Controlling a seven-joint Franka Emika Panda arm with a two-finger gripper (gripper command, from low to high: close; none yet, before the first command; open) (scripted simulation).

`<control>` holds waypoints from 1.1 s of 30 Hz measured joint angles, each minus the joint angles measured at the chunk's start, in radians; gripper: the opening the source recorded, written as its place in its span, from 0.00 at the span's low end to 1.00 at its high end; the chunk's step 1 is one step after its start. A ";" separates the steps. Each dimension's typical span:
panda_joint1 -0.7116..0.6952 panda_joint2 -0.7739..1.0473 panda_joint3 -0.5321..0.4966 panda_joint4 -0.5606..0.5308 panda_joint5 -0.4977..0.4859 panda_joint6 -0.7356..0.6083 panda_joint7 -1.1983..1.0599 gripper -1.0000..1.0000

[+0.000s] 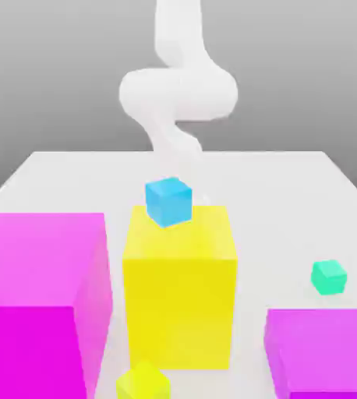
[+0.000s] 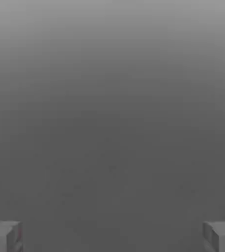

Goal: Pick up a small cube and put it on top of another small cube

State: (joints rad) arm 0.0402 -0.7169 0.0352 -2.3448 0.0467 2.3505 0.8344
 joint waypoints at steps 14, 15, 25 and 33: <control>0.207 0.459 0.314 -0.252 0.139 0.286 0.287 0.50; 0.218 0.492 0.340 -0.270 0.133 0.307 0.319 0.50; 0.407 0.857 0.372 -0.405 -0.264 0.528 0.830 0.50; 0.602 1.028 0.139 -0.367 -0.448 0.659 0.976 0.00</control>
State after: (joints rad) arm 0.6424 0.3115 0.1741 -2.7116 -0.4009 3.0096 1.8101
